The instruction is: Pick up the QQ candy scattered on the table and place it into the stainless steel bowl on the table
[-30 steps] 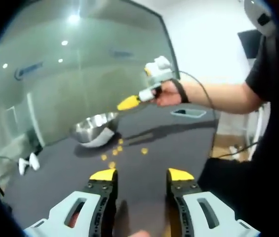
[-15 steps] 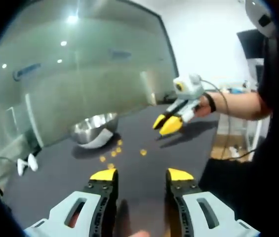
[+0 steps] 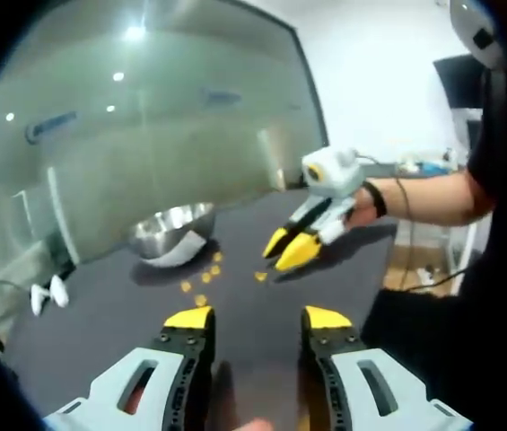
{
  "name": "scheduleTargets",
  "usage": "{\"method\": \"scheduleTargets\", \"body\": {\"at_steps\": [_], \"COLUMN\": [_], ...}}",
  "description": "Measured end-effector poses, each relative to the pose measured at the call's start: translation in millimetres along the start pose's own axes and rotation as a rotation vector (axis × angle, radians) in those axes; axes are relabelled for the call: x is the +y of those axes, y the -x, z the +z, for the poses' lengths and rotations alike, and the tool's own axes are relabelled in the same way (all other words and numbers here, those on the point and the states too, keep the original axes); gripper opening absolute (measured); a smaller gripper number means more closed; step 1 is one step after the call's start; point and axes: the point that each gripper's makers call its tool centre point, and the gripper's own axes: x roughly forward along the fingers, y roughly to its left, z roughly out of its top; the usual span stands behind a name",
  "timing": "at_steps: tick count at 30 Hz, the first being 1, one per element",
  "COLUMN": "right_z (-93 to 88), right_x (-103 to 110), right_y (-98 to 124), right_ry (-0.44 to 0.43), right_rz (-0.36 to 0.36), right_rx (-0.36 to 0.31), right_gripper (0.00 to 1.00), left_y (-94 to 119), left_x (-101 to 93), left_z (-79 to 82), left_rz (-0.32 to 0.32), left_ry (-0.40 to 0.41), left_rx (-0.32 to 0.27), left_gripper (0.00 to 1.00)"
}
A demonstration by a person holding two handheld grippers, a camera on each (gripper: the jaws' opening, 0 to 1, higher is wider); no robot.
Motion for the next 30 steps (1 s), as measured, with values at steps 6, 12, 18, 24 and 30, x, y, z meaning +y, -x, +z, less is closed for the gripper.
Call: {"method": "scheduleTargets", "body": {"at_steps": [6,12,18,24,30], "right_z": [-6.9,-5.3,-5.1,2.0,22.8], "right_x": [-2.7,-6.4,-5.7,-6.1,-15.5], "right_y": [-25.1,-25.1,-24.7,-20.0,-11.2], "right_ry": [0.004,-0.004,0.001,-0.009,-0.002], "right_rz": [0.007,-0.012,-0.013,-0.021,-0.054], "right_rx": [0.047,0.038,0.033,0.020,-0.023], "right_gripper": [0.16,0.10,0.09,0.09,0.09], "left_y": [1.3,3.4,3.7,0.6,1.4], "left_x": [-0.9,3.1,6.5,7.4,9.0], "left_z": [-1.9,-6.5,-4.6,-5.7,-4.0], "left_rz": [-0.002,0.013,0.021,0.030,0.035], "left_ry": [0.001,0.012,0.010,0.018,0.028], "left_rx": [0.001,0.006,0.007,0.007,-0.002], "left_gripper": [0.40,0.40,0.40,0.39,0.39]}}
